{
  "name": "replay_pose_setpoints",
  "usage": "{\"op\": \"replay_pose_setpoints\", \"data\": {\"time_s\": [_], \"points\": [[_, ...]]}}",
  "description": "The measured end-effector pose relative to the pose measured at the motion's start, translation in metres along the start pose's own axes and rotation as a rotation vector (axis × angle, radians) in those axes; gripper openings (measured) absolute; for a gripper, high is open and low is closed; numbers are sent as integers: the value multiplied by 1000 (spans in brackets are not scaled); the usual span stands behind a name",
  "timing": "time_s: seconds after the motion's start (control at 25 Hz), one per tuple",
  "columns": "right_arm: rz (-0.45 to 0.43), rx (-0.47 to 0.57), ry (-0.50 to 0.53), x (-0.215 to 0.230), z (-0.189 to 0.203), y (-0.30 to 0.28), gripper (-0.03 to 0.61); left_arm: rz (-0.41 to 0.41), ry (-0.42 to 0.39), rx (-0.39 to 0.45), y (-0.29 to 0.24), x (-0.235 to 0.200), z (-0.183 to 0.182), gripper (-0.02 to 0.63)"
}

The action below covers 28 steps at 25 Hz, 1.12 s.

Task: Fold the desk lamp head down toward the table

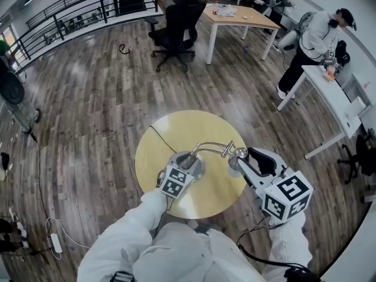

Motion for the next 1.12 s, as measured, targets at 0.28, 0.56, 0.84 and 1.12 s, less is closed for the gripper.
{"op": "replay_pose_setpoints", "data": {"time_s": [0.28,0.56,0.84,1.12], "points": [[16,-59,-67,14,39,11,161,-5,12,-25,0,3,-3,124],[38,-101,-181,20,95,13,161,-6,14,-17,0,2,-2,124],[62,-141,-346,17,161,0,161,-9,15,-17,-1,3,0,123],[37,-219,-480,7,214,-25,161,-15,18,-22,-1,6,-1,123]]}}
Point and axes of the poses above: the fingertips, and each gripper's own axes: y backward along the fingers, x to its right, z out of its underside, the point moved 7 cm from there along y, backward along the fingers, and after that the axes turned 14 degrees about z, right-handed, at the moved point
